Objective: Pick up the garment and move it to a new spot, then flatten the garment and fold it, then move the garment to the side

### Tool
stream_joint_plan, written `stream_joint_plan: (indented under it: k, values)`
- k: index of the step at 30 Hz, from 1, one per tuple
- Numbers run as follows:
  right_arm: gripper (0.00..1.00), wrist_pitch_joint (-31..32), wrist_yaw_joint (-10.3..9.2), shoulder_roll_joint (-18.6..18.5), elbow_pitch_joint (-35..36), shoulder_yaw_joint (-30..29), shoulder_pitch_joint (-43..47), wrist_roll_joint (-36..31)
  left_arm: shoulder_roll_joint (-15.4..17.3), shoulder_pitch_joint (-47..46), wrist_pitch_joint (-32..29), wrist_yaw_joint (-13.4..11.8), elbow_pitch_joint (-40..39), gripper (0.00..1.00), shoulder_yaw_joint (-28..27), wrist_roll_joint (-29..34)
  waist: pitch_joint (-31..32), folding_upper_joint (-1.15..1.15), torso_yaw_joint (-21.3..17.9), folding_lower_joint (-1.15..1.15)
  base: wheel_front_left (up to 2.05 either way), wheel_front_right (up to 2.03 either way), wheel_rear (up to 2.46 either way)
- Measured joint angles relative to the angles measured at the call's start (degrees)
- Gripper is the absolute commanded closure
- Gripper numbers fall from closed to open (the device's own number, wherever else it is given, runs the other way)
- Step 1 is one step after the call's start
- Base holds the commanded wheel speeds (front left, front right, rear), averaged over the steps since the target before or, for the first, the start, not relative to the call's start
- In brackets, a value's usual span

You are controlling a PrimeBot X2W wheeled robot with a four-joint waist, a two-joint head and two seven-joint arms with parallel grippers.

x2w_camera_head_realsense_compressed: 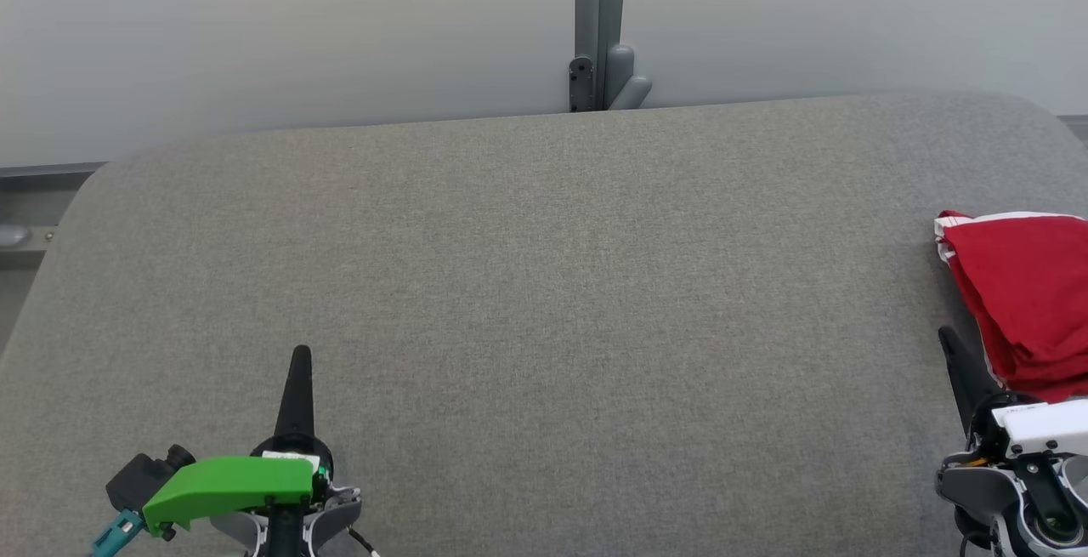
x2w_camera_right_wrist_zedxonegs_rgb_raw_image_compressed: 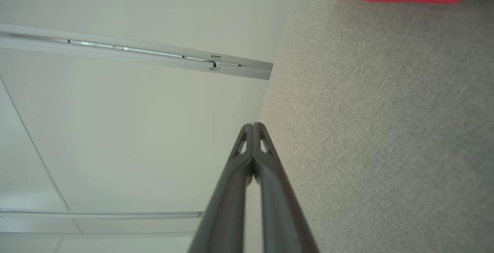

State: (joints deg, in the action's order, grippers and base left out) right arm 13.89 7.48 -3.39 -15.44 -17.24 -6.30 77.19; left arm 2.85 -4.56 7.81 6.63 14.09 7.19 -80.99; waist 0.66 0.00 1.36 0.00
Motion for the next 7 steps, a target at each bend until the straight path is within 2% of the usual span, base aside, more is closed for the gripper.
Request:
stream_joint_plan:
  k: [7]
  values:
    - [1.00, 1.29, 0.00, -0.02, -0.68, -0.76, -0.90, 3.26, 0.00, -0.84, -0.23, 0.22, 0.25, 1.00, 0.00, -3.02, -0.26, 0.00, -0.31, 0.00, 0.00, 0.00, 0.00]
